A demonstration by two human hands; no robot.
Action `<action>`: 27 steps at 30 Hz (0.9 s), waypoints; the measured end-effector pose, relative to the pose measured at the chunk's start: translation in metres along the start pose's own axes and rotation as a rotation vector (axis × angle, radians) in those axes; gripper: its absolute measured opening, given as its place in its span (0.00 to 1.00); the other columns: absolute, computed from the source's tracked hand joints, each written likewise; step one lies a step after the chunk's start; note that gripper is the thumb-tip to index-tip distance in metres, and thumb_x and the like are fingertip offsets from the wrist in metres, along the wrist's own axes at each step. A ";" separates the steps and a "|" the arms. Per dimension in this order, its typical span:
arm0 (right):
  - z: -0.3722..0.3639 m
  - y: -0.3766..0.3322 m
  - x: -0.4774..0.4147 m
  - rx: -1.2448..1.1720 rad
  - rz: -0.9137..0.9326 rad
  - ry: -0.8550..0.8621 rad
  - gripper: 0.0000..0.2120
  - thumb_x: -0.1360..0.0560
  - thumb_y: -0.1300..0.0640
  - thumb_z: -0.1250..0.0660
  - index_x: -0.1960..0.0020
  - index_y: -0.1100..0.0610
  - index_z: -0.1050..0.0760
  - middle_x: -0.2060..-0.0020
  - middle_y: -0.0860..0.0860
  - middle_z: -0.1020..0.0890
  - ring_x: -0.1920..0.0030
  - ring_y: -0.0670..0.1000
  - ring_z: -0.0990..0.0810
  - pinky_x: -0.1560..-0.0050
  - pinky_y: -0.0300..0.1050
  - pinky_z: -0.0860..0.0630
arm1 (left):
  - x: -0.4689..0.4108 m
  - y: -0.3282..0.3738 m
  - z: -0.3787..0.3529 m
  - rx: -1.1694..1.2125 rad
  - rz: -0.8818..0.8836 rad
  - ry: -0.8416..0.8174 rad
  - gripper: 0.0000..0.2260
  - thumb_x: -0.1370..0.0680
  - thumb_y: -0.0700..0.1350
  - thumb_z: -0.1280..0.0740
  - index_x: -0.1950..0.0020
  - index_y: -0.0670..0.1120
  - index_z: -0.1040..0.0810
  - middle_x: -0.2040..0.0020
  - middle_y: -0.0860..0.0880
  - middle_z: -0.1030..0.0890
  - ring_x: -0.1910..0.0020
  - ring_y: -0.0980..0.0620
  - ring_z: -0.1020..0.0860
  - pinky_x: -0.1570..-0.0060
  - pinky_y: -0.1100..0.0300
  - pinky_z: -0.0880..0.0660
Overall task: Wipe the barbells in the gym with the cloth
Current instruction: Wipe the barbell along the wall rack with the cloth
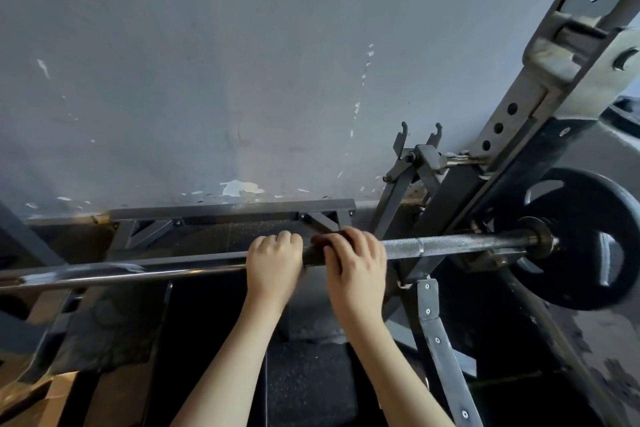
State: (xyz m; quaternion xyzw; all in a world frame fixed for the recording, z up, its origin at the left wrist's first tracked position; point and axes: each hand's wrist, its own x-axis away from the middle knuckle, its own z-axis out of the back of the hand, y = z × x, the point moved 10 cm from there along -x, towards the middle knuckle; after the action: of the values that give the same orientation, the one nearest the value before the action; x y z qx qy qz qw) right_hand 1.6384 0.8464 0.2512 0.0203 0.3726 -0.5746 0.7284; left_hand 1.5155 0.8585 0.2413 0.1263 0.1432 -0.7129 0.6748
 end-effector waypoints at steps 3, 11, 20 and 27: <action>0.001 0.004 -0.009 0.043 0.204 -0.127 0.12 0.22 0.50 0.38 0.46 0.51 0.18 0.49 0.48 0.19 0.49 0.53 0.22 0.47 0.50 0.28 | 0.001 0.003 -0.005 0.026 -0.007 -0.025 0.15 0.47 0.36 0.22 0.71 0.45 0.28 0.74 0.47 0.28 0.77 0.46 0.27 0.72 0.60 0.32; 0.027 0.057 -0.010 0.028 -0.207 0.105 0.14 0.24 0.53 0.40 0.51 0.57 0.18 0.48 0.55 0.19 0.45 0.59 0.25 0.38 0.55 0.32 | -0.015 -0.011 -0.037 0.160 0.009 -0.565 0.19 0.30 0.57 0.31 0.44 0.49 0.25 0.48 0.51 0.21 0.50 0.47 0.21 0.58 0.57 0.31; -0.015 0.034 -0.060 0.164 -0.044 -0.394 0.14 0.20 0.51 0.43 0.54 0.56 0.21 0.59 0.54 0.19 0.57 0.60 0.21 0.58 0.50 0.28 | -0.014 -0.008 -0.031 -0.001 0.004 -0.501 0.11 0.26 0.55 0.35 0.49 0.52 0.19 0.55 0.51 0.19 0.55 0.47 0.21 0.62 0.59 0.31; 0.014 0.028 -0.009 0.025 0.087 -0.115 0.13 0.21 0.52 0.41 0.49 0.56 0.20 0.52 0.52 0.19 0.51 0.55 0.23 0.48 0.51 0.27 | -0.012 -0.009 -0.030 -0.002 0.005 -0.503 0.11 0.27 0.55 0.36 0.50 0.51 0.20 0.57 0.52 0.19 0.59 0.48 0.23 0.63 0.59 0.31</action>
State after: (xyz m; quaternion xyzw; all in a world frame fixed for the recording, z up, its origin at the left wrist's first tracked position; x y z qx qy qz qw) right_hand 1.6684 0.8571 0.2552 0.0126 0.3215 -0.5472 0.7727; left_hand 1.5073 0.8814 0.2185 -0.0556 -0.0287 -0.7202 0.6910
